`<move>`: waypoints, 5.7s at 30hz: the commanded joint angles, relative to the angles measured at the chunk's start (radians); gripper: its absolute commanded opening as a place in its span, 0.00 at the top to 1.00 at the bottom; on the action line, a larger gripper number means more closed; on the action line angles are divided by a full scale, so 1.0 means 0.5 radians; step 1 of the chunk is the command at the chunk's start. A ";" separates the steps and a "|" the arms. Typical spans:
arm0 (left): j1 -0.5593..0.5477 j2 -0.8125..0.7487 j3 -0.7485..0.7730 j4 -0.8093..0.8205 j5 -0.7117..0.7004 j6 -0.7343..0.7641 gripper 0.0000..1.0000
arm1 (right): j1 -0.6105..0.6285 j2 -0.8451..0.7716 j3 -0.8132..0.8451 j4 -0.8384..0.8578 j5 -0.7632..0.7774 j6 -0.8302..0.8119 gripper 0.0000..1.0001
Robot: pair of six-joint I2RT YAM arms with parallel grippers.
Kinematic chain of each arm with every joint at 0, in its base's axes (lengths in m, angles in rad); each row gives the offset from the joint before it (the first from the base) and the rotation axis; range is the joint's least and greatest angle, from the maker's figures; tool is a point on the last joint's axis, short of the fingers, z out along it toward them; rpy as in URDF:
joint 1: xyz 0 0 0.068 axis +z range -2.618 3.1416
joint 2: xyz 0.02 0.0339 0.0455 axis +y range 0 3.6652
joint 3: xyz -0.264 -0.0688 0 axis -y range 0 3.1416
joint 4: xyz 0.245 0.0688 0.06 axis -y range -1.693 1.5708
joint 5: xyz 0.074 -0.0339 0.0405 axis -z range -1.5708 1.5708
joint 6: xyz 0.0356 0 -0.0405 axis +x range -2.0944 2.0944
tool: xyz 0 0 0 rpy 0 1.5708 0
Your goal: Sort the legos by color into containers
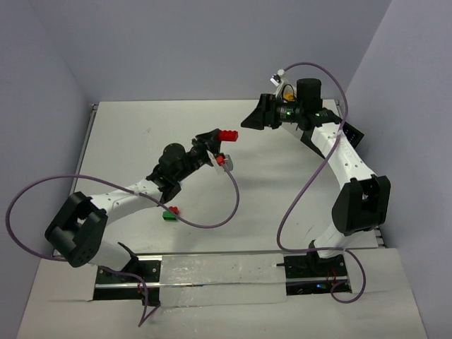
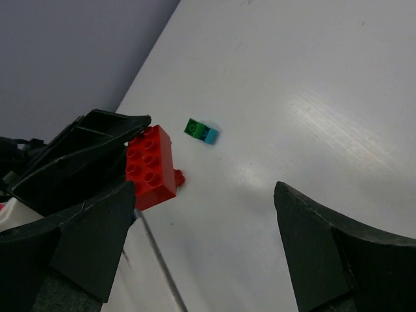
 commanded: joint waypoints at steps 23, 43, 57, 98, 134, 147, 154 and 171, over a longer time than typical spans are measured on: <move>-0.084 0.332 0.077 0.856 -0.387 0.580 1.00 | 0.141 0.213 -0.185 1.046 -0.426 1.326 0.22; -0.093 0.363 0.046 0.914 -0.397 0.657 0.23 | 0.145 0.231 -0.081 0.971 -0.392 1.216 1.00; 0.055 -0.175 0.159 -0.225 -0.399 -0.454 0.01 | -0.484 0.367 1.165 -1.129 0.689 -0.844 1.00; 0.872 0.101 0.850 -1.878 0.092 -1.785 0.01 | -0.754 1.242 1.840 -1.361 1.697 -1.259 0.61; 1.131 0.446 0.660 -2.693 0.762 -0.437 0.21 | -0.494 0.579 1.590 -1.440 1.167 -1.186 0.00; 1.064 0.461 0.549 -2.576 0.735 -0.263 0.37 | -0.480 0.589 1.561 -1.435 1.210 -1.195 0.00; 1.048 0.487 0.549 -2.548 0.733 -0.260 0.50 | -0.455 0.584 1.557 -1.437 1.221 -1.203 0.00; 0.911 0.185 1.085 -2.035 1.585 -1.381 1.00 | -0.074 0.176 0.677 -0.525 -0.025 -0.282 0.02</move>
